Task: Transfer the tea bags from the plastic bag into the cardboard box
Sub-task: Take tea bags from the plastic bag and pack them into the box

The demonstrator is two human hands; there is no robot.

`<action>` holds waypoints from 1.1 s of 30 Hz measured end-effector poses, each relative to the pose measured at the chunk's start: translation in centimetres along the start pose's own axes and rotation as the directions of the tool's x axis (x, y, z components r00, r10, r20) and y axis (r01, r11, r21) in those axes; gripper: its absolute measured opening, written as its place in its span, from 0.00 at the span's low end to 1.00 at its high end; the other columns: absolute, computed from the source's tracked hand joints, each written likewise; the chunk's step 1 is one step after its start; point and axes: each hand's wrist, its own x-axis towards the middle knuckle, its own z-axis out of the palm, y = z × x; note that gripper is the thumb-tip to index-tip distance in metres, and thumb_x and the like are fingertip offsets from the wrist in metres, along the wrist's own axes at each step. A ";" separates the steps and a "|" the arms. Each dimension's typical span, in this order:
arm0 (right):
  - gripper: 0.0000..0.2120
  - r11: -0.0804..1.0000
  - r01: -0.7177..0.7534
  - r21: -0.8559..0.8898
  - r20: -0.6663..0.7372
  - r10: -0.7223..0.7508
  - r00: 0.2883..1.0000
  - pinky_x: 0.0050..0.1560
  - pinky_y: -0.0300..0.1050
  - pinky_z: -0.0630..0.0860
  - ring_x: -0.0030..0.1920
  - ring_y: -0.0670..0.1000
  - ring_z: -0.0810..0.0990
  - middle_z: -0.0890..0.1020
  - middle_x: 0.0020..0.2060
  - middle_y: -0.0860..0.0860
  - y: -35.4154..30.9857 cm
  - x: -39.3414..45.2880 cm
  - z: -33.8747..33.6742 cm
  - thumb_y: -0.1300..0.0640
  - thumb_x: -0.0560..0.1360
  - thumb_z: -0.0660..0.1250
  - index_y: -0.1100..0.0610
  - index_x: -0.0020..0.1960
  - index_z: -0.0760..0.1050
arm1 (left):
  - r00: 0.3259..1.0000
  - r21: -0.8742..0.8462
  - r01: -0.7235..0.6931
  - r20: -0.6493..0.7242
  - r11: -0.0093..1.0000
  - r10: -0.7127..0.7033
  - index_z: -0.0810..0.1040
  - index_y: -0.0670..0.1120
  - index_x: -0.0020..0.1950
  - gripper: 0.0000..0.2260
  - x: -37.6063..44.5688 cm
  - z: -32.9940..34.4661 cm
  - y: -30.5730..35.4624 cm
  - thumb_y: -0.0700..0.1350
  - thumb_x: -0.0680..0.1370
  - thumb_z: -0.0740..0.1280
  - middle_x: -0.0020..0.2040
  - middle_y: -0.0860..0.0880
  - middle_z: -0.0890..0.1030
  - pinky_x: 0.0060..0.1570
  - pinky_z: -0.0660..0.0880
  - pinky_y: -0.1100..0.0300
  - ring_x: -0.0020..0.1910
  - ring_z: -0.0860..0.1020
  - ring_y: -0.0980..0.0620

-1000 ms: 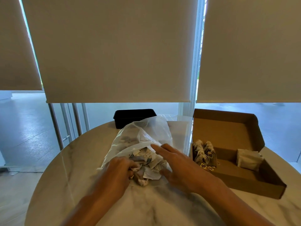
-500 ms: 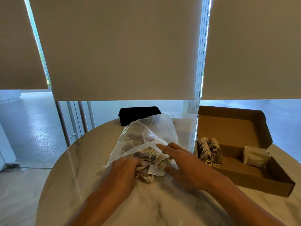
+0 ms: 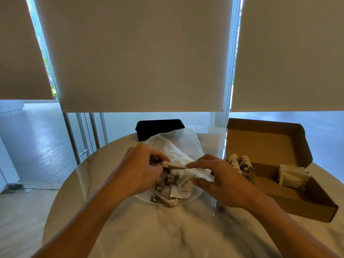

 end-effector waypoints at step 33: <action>0.15 0.874 -0.183 0.451 0.074 0.167 0.983 0.46 0.41 0.78 0.44 0.44 0.83 0.83 0.47 0.43 -3.8 -0.5 -0.6 0.48 0.67 0.72 0.45 0.53 0.74 | 0.975 -0.646 -0.029 0.150 0.763 0.164 0.82 0.44 0.48 0.10 2.6 -2.8 4.2 0.31 0.75 0.65 0.46 0.44 0.84 0.48 0.80 0.57 0.48 0.83 0.47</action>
